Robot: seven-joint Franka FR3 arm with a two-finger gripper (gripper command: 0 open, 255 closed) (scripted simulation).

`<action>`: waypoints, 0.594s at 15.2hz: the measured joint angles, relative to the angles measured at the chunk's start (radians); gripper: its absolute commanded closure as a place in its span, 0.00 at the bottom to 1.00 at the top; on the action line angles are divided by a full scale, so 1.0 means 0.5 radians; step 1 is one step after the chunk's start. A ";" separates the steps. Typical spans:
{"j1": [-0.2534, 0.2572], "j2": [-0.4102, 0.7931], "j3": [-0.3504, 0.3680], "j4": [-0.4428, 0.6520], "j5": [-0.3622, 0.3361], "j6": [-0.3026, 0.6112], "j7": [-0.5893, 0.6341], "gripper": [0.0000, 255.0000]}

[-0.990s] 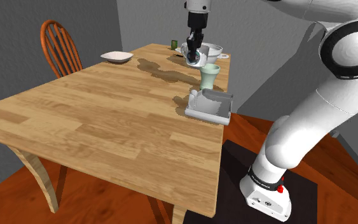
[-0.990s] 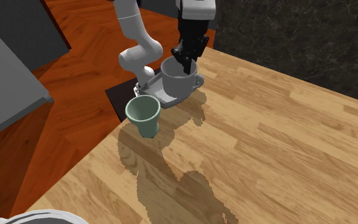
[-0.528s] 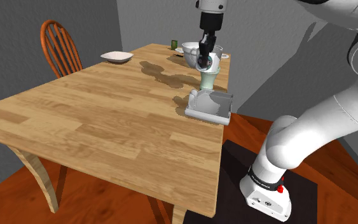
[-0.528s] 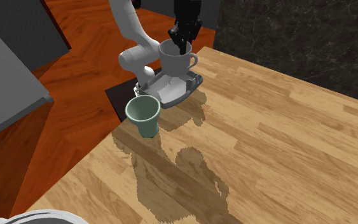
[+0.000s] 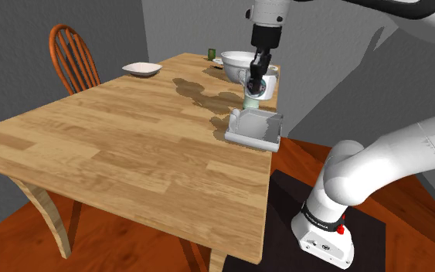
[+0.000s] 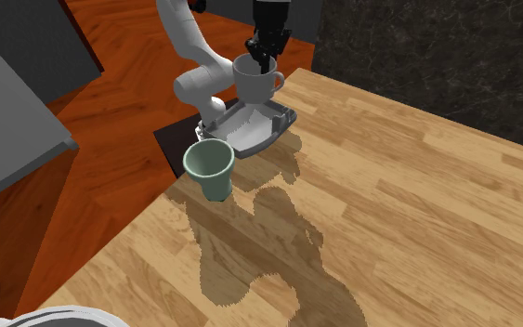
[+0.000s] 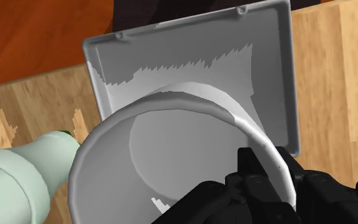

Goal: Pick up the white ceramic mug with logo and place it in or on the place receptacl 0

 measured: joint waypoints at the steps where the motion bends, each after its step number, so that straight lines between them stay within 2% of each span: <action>1: 0.001 -0.014 0.000 -0.036 0.001 0.022 0.001 1.00; 9: 0.007 -0.099 0.003 -0.313 0.007 0.214 0.006 1.00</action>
